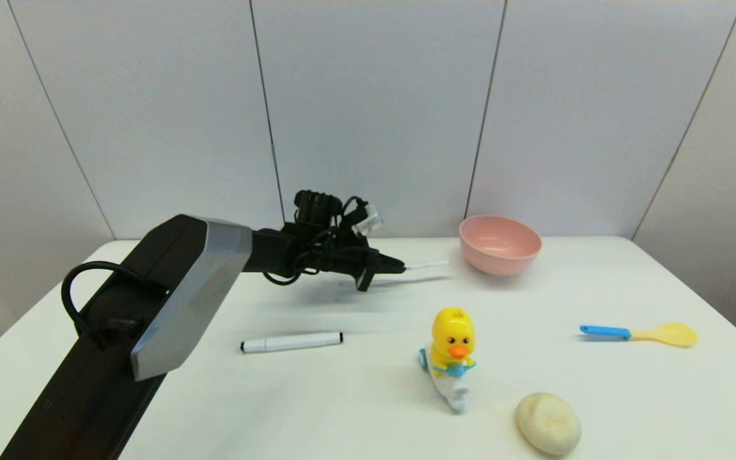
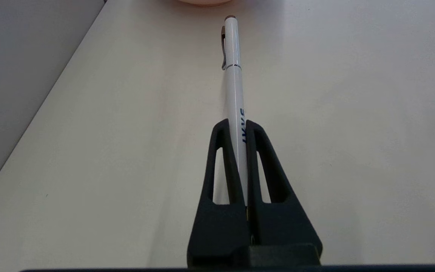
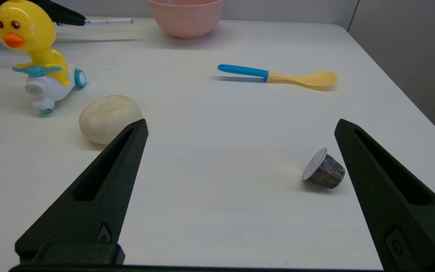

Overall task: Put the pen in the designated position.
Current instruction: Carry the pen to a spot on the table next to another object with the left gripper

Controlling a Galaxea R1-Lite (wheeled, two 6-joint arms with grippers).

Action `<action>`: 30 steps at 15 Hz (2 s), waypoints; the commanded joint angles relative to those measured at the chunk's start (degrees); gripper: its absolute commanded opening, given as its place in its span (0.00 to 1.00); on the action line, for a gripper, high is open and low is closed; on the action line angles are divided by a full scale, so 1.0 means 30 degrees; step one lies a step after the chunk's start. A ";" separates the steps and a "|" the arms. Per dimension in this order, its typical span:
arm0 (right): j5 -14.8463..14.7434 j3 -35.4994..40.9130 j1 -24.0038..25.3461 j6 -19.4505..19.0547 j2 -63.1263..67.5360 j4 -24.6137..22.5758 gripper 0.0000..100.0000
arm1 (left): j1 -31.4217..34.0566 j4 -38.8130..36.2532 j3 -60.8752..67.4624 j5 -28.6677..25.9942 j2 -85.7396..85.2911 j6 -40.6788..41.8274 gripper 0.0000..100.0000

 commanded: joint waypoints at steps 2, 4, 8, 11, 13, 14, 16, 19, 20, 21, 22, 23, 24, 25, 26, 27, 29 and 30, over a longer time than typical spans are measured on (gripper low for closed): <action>0.0010 0.0029 0.0006 -0.0016 0.0024 0.0009 1.00 | 0.0955 0.1557 0.1629 -0.0088 -0.2229 0.1263 0.00; 0.0010 0.0000 0.0006 -0.0016 0.0024 0.0009 1.00 | 0.1541 0.2729 0.2801 0.0205 -0.3518 0.2054 0.00; 0.0010 0.0000 0.0006 -0.0016 0.0024 0.0009 1.00 | 0.3679 0.5307 0.6522 0.0703 -0.6448 0.5248 0.00; 0.0010 0.0029 0.0006 -0.0016 0.0024 0.0009 1.00 | 0.5056 0.6479 0.7987 0.0732 -0.7620 0.6918 0.00; 0.0010 0.0000 0.0006 -0.0016 0.0024 0.0009 1.00 | 0.5847 0.7622 0.8045 0.0703 -0.8118 0.7972 0.00; 0.0010 0.0000 0.0006 -0.0016 0.0024 0.0009 1.00 | 0.6111 0.8003 0.8045 0.0673 -0.8294 0.8383 0.00; 0.0010 0.0000 0.0006 -0.0016 0.0024 0.0009 1.00 | 0.6316 0.8413 0.8192 0.0673 -0.8733 0.8705 0.00; 0.0010 0.0000 0.0006 -0.0016 0.0024 0.0009 1.00 | 0.6697 0.8588 0.8836 0.0791 -0.9934 0.8558 0.00; 0.0010 0.0029 0.0006 -0.0016 0.0024 0.0009 1.00 | 0.6785 0.8588 0.9041 0.0879 -1.0286 0.8500 0.00; 0.0010 0.0000 0.0006 -0.0016 0.0024 0.0009 1.00 | 0.6843 0.8588 0.9393 0.1347 -1.0696 0.8324 0.00; 0.0010 0.0000 0.0006 -0.0016 0.0024 0.0009 1.00 | 0.6873 0.8559 0.9832 0.1875 -1.1077 0.8002 0.00; 0.0010 0.0000 0.0006 -0.0016 0.0024 0.0009 1.00 | 0.6931 0.8559 1.0155 0.2138 -1.1370 0.7738 0.00; 0.0010 0.0000 0.0006 -0.0016 0.0024 0.0009 1.00 | 0.7078 0.8559 1.0418 0.2314 -1.1663 0.7474 0.00; 0.0010 0.0000 0.0006 -0.0016 0.0024 0.0009 1.00 | 0.7166 0.8559 1.0828 0.2871 -1.2014 0.6947 0.00; 0.0010 0.0000 0.0006 -0.0016 0.0024 0.0009 1.00 | 0.7341 0.8559 1.1121 0.3398 -1.2337 0.6420 0.00; 0.0010 0.0000 0.0006 -0.0016 0.0024 0.0009 1.00 | 0.7429 0.8501 1.1239 0.3779 -1.2542 0.5775 0.00; 0.0010 0.0000 0.0006 -0.0016 0.0024 0.0009 1.00 | 0.7927 0.8501 1.1327 0.4570 -1.2747 0.4662 0.00; 0.0010 0.0000 0.0006 -0.0016 0.0024 0.0009 1.00 | 0.8191 0.8471 1.1414 0.4834 -1.2864 0.4164 0.00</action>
